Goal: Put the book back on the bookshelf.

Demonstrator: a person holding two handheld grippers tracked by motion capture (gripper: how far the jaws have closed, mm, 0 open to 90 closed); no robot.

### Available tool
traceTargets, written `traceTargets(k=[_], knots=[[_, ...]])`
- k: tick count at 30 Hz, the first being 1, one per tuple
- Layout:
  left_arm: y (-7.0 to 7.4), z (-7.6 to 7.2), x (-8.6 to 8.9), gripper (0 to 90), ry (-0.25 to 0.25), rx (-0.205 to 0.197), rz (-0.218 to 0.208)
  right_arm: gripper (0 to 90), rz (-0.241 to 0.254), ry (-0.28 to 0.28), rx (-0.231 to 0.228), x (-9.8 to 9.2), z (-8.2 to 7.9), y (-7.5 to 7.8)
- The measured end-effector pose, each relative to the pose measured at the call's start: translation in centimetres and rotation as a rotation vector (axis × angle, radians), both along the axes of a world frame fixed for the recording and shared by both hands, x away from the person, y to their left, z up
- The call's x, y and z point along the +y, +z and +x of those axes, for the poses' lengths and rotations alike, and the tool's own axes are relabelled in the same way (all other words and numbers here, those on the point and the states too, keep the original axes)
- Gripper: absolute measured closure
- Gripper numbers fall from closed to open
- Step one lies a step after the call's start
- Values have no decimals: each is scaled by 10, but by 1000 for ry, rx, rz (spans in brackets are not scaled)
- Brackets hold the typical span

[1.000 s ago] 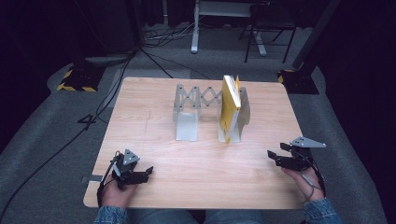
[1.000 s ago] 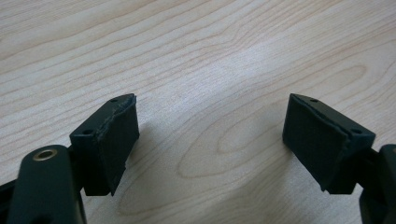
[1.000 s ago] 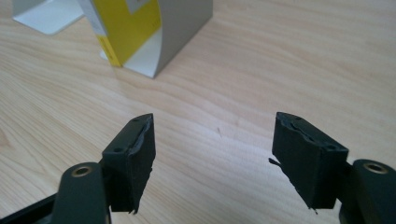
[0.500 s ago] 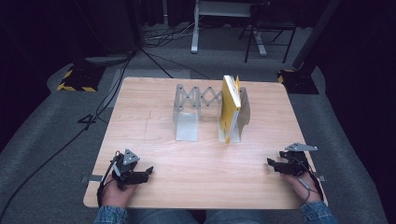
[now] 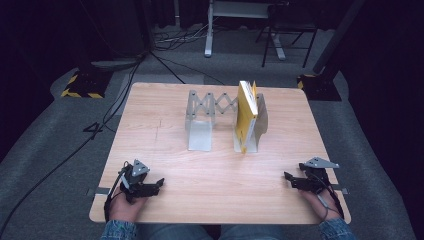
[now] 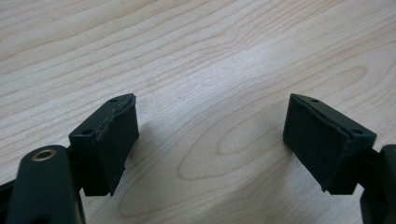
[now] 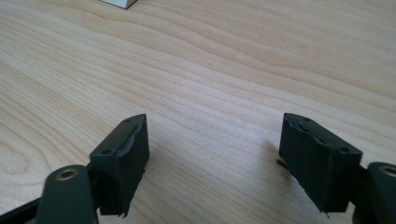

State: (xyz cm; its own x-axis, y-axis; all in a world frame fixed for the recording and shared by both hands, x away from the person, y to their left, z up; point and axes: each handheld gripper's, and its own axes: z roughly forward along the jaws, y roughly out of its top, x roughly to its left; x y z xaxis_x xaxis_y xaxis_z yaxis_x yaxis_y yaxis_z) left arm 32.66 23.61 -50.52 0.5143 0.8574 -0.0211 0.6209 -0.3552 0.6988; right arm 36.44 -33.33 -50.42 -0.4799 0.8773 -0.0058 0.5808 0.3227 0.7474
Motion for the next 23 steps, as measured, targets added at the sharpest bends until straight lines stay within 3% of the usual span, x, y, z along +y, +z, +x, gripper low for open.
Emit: traceTargets(k=[7, 23], knots=[[0, 0, 0, 187, 0, 1, -2, 180, -8, -11, 4, 1, 0, 0], [0, 1, -1, 184, 6, 2, -5, 177, -9, -13, 5, 1, 1, -1]])
